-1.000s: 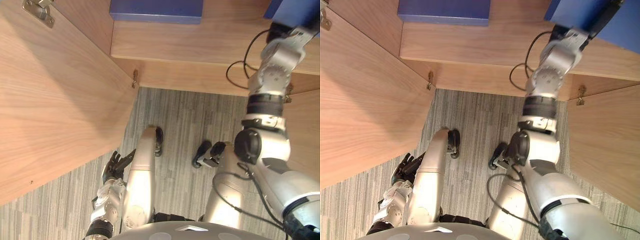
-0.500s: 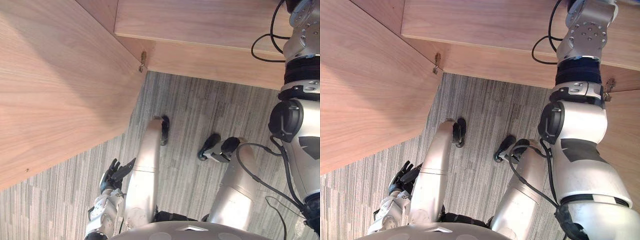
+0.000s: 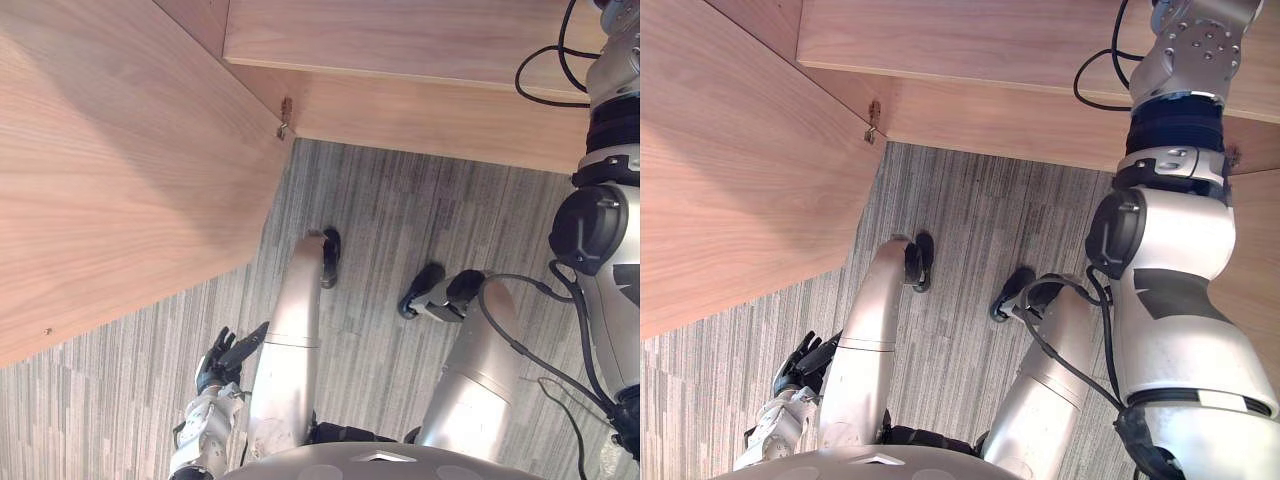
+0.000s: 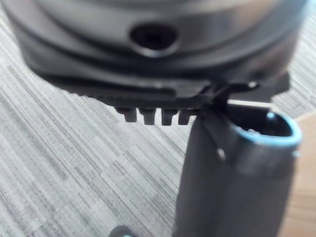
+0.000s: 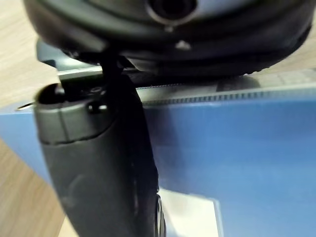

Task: Walk over to the cabinet, pick up the folder, carry it to the office cabinet, place the folder inside the office cabinet, then close the office cabinet door

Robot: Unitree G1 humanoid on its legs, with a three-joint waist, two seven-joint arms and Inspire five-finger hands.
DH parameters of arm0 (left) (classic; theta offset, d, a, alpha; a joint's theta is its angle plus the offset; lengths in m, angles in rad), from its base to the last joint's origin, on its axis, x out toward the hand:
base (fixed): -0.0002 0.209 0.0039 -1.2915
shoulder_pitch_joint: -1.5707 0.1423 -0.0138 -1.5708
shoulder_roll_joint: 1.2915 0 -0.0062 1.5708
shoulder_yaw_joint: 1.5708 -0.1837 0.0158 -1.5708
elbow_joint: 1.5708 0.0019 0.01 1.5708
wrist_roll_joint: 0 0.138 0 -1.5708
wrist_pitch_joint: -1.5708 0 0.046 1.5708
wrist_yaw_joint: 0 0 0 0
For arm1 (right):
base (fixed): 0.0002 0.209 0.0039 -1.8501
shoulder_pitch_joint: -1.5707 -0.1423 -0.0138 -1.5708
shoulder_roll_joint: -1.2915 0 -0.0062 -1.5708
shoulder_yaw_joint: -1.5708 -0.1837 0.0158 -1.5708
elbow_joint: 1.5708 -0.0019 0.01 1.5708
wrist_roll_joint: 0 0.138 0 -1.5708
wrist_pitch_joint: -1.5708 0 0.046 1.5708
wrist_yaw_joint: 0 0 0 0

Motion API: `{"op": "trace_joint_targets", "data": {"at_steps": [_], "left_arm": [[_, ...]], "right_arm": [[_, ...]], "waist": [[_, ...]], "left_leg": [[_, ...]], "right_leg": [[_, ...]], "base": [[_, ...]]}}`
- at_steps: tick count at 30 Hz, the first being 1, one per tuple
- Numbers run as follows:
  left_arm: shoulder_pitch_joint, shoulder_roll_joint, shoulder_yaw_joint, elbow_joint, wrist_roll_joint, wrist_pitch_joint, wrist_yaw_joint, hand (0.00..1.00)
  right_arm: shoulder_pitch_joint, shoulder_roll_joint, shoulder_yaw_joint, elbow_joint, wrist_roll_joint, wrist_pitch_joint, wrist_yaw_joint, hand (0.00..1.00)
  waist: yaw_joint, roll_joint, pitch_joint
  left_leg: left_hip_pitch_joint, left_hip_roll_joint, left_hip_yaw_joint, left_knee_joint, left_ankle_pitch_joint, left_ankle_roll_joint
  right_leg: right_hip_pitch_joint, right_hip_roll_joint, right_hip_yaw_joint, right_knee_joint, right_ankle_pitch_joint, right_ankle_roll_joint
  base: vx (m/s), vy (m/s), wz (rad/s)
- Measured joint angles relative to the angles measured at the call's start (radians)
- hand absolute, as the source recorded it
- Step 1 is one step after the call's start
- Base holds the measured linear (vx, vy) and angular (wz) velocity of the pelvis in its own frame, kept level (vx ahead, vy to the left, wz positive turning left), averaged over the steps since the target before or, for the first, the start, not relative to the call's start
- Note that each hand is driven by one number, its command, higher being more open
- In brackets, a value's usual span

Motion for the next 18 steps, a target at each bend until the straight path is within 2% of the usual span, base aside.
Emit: {"op": "trace_joint_targets", "data": {"at_steps": [12, 18], "left_arm": [[-0.048, -0.032, 0.033, 0.025, 0.0, 0.007, 0.001, 1.0], [-0.069, -0.033, 0.04, 0.049, 0.0, 0.007, 0.002, 1.0]], "right_arm": [[-0.013, 0.013, -0.072, -0.031, -0.017, -0.005, 0.005, 1.0], [-0.013, 0.038, -0.113, -0.057, -0.052, -0.004, 0.007, 1.0]], "waist": [[0.001, 0.006, -0.004], [-0.001, 0.019, -0.013]], "left_leg": [[0.026, 0.011, -0.004, 0.001, 0.003, -0.006], [0.039, 0.013, -0.004, -0.002, 0.003, -0.007]], "right_leg": [[0.024, 0.016, 0.001, 0.0, -0.001, -0.001], [0.037, 0.018, 0.0, -0.006, -0.001, -0.002]], "base": [[-0.04, 0.037, -0.02], [-0.03, 0.052, -0.01]]}}
